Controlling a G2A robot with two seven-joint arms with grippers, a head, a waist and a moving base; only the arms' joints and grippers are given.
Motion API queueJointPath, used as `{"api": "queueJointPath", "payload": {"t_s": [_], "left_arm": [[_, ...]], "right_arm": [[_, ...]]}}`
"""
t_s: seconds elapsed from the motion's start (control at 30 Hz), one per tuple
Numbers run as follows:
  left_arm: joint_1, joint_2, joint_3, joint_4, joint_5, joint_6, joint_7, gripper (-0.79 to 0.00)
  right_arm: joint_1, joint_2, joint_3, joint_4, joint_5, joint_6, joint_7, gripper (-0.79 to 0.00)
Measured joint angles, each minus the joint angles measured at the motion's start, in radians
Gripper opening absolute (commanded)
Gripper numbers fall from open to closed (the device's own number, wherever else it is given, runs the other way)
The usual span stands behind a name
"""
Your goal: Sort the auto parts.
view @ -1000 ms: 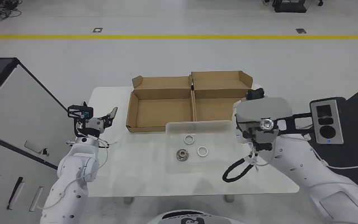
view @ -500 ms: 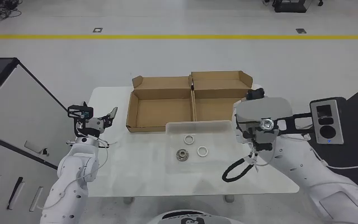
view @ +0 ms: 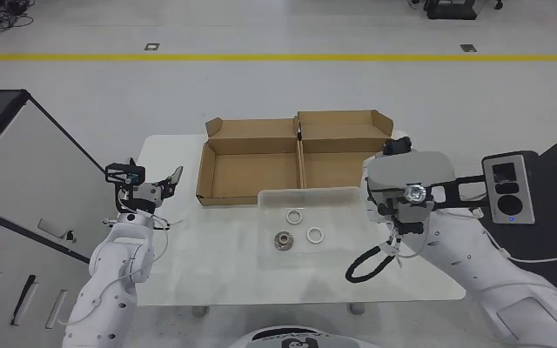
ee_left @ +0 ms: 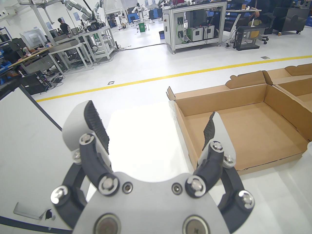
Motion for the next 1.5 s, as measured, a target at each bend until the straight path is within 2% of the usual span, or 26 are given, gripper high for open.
{"api": "queueJointPath", "payload": {"t_s": [0.23,0.33,0.47,0.7,0.97,1.07,1.17,1.3,1.5], "left_arm": [[0.0,0.0,0.0,0.0,0.0,0.0,0.0,0.0],[0.0,0.0,0.0,0.0,0.0,0.0,0.0,0.0],[0.0,0.0,0.0,0.0,0.0,0.0,0.0,0.0],[0.0,0.0,0.0,0.0,0.0,0.0,0.0,0.0],[0.0,0.0,0.0,0.0,0.0,0.0,0.0,0.0],[0.0,0.0,0.0,0.0,0.0,0.0,0.0,0.0],[0.0,0.0,0.0,0.0,0.0,0.0,0.0,0.0],[0.0,0.0,0.0,0.0,0.0,0.0,0.0,0.0],[0.0,0.0,0.0,0.0,0.0,0.0,0.0,0.0]], "right_arm": [[-0.003,0.0,0.001,0.001,-0.003,0.001,0.004,-0.785],[-0.028,0.007,0.043,0.003,-0.002,-0.006,0.081,-0.785],[-0.081,0.032,0.156,0.031,-0.01,-0.075,0.189,-0.785],[-0.182,0.087,0.426,0.117,-0.007,-0.225,0.394,-0.785],[-0.202,0.172,0.579,0.189,0.004,-0.225,0.639,-0.785],[-0.178,0.211,0.58,0.223,0.012,-0.225,0.71,-0.785],[-0.129,0.252,0.543,0.261,-0.043,-0.225,0.797,-0.785],[-0.028,0.304,0.443,0.335,-0.102,-0.225,0.875,-0.785],[0.159,0.353,0.242,0.45,-0.213,-0.225,0.901,-0.785]]}}
